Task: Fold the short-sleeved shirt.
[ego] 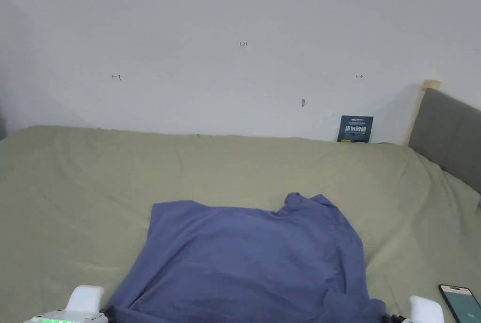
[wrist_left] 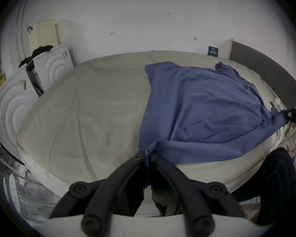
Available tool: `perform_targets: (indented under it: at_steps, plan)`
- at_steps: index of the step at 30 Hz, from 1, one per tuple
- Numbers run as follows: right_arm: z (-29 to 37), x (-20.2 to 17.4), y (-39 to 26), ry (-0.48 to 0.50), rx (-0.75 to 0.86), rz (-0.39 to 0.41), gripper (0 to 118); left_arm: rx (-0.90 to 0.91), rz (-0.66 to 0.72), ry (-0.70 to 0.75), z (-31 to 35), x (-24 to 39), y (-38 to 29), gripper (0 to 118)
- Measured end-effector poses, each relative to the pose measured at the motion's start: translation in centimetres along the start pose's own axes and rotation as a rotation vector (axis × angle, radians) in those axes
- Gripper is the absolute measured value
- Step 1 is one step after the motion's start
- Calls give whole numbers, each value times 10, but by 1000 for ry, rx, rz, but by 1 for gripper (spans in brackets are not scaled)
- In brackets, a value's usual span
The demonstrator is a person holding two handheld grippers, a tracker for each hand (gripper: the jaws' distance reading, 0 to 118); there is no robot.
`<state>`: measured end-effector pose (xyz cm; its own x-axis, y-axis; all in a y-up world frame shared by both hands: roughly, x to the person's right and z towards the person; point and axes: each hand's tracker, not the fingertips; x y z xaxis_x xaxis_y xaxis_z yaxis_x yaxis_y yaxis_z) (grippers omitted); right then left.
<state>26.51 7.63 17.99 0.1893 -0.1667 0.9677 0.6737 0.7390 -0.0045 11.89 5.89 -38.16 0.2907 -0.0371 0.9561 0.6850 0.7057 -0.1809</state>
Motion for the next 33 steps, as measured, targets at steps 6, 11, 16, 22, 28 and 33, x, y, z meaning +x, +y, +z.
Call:
perform_targets:
  at_steps: [6,11,16,22,28,33]
  plan:
    - [5,18,-5,-42,8,-20,113,78,-49,-45,23,-3,-1,95]
    - [40,22,2,68,87,-144,115,79,-97,-85,61,-4,-1,97]
    - [83,-3,5,136,67,-50,63,106,-139,-71,102,-1,-9,79]
    - [100,-14,-1,150,83,-79,1,10,-67,-101,89,-16,-24,2]
    - [94,-15,-5,101,53,-95,1,-38,-83,-68,50,-18,-31,12]
    - [90,-14,-8,74,13,-101,1,-57,-150,-55,27,-16,-24,104]
